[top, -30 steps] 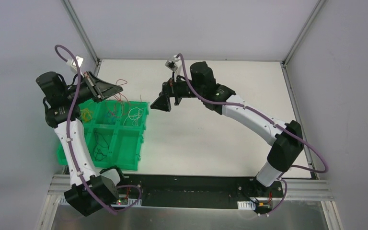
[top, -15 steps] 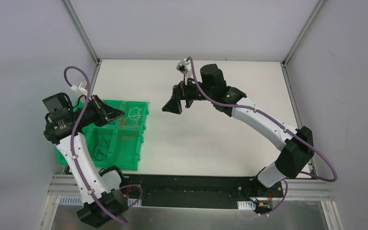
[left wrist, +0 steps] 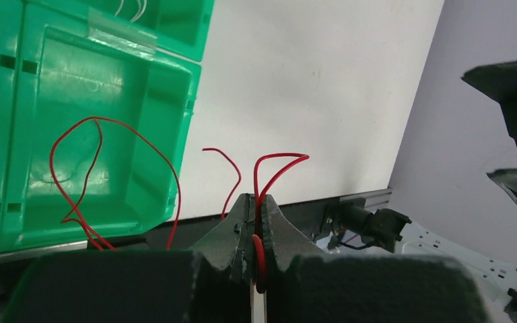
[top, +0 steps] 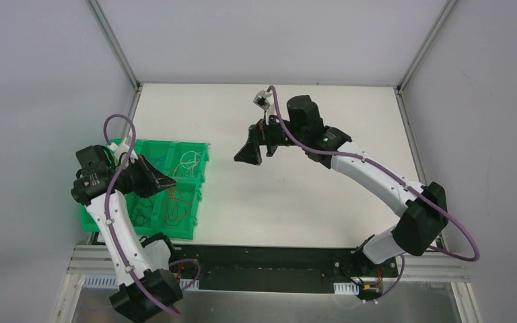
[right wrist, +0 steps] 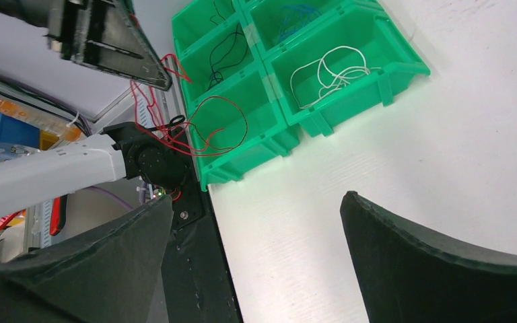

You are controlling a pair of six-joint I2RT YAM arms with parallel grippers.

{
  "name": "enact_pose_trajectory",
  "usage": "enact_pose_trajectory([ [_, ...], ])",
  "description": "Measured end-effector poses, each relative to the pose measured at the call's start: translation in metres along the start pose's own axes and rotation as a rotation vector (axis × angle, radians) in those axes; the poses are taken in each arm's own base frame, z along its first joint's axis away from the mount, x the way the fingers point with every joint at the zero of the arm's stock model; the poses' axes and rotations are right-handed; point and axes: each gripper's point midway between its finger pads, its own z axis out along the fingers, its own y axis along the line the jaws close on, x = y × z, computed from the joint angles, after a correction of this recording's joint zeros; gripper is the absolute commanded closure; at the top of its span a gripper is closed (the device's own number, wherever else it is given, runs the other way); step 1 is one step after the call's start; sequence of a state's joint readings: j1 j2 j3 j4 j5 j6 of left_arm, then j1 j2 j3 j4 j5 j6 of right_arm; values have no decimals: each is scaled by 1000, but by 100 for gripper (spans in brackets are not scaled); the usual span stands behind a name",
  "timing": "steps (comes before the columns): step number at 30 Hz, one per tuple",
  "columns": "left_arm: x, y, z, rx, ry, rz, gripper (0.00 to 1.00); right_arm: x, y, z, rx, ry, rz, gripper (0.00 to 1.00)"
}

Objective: Untangle the cables

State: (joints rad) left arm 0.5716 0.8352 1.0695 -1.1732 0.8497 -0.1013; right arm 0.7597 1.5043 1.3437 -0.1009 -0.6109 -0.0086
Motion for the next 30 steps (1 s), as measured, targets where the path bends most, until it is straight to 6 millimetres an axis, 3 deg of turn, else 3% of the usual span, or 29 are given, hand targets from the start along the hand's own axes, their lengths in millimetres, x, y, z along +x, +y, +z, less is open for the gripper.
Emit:
enact_pose_trajectory([
  [4, -1, 22, 20, -27, 52, -99, 100, 6, -2, -1, 5, 4, 7, 1],
  [12, -16, 55, 39, -129, 88, -143, 100, 15, -2, -8, 13, -5, 18, 1],
  [19, 6, 85, 58, -329, 316, -102, 100, 12, -7, -9, 33, -22, 21, 1],
  [24, 23, 99, 61, -440, 430, -66, 100, 10, -11, -11, 43, -28, 23, 1],
  [30, 28, 112, 62, -529, 481, -69, 100, 9, -13, -12, 46, -29, 25, 1],
])
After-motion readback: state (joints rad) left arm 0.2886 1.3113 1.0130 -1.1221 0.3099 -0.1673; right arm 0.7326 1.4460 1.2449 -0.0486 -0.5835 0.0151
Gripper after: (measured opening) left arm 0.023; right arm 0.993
